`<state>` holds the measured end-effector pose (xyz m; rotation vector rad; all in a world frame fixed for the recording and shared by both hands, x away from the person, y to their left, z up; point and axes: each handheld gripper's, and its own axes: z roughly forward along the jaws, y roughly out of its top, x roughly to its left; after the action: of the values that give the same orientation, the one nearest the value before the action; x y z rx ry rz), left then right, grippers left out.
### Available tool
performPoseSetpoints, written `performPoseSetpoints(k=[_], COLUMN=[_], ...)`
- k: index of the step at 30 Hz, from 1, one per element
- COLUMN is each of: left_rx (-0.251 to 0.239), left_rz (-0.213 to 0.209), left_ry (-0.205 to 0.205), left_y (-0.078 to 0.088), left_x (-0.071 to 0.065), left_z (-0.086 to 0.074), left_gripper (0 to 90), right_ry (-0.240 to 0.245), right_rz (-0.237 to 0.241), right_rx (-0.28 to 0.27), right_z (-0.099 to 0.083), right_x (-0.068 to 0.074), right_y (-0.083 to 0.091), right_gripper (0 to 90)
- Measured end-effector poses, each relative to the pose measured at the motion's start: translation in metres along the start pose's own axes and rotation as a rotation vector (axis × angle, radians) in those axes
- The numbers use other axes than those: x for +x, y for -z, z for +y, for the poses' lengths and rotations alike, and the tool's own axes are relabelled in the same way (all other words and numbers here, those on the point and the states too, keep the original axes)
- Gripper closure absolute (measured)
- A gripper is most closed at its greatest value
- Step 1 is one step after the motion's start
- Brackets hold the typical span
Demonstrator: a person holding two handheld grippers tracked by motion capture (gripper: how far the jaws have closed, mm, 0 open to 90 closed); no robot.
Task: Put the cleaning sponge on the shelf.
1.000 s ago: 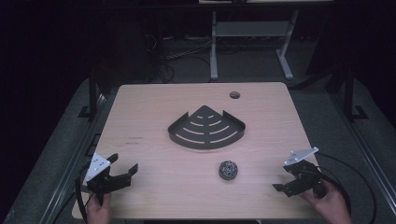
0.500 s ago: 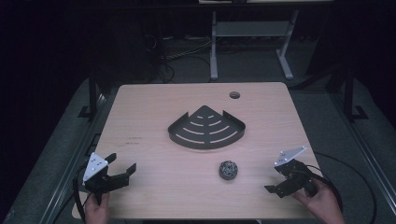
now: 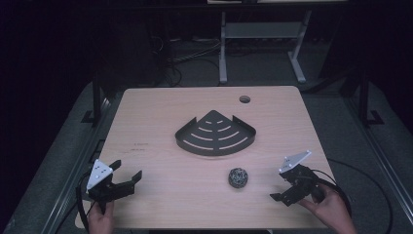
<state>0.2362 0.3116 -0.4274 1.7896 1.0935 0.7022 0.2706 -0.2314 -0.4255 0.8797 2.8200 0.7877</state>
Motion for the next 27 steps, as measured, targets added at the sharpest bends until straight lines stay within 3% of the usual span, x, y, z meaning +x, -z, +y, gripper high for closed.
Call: performPoseSetpoints(k=[17, 27], left_rx=[-0.004, -0.005], left_rz=[-0.003, 0.001], left_ry=[0.0, -0.005], left_y=[0.0, 0.001], left_x=[-0.001, -0.001], left_z=[0.001, 0.001], left_gripper=[13.7, 13.7], right_ry=[0.057, 0.114], right_rz=[0.032, 0.065], right_rx=[0.015, 0.028], right_z=[0.023, 0.049], right_x=[0.007, 0.015], right_y=[-0.008, -0.022], right_gripper=[14.6, 14.6])
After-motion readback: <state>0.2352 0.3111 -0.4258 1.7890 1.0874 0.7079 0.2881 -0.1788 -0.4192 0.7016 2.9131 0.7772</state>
